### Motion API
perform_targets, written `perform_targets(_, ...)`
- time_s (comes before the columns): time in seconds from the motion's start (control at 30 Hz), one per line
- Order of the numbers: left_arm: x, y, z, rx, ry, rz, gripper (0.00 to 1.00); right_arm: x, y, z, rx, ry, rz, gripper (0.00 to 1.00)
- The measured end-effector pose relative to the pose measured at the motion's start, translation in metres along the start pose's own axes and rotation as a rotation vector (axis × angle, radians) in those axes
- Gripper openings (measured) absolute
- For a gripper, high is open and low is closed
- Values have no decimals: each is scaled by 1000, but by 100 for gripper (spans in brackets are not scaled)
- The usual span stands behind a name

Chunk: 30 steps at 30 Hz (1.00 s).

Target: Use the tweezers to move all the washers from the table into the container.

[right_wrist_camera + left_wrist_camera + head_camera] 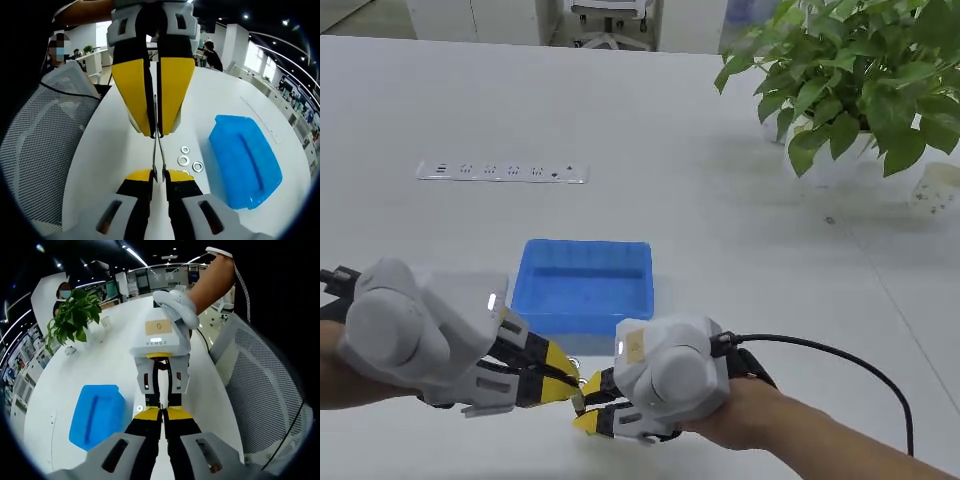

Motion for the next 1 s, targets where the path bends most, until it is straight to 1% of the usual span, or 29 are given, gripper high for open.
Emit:
perform_targets(0.3, -7, 0, 0, -4, -6, -3, 6, 11, -1, 0, 9, -6, 18, 12)
perform_targets(0.6, -14, -2, 5, -13, -12, 4, 6, 18, -6, 0, 9, -12, 20, 13)
perform_targets(0.77, -19, 0, 7, -16, -10, -5, 6, 24, -7, -1, 13, -15, 22, 13)
perform_targets(1.0, -22, 0, 10, -24, -10, -2, 6, 27, -10, -1, 15, -14, 18, 13)
Point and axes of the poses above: the centre of the closed fingertips' face, and the gripper's own axes: y roughly backward along the fingers, x roughly to its right, z roughly out of its underside, the point moved 8 cm from there along y, roughly backward along the fingers, and after that the axes turned 3 degrees about -y, right-handed, at the moved point
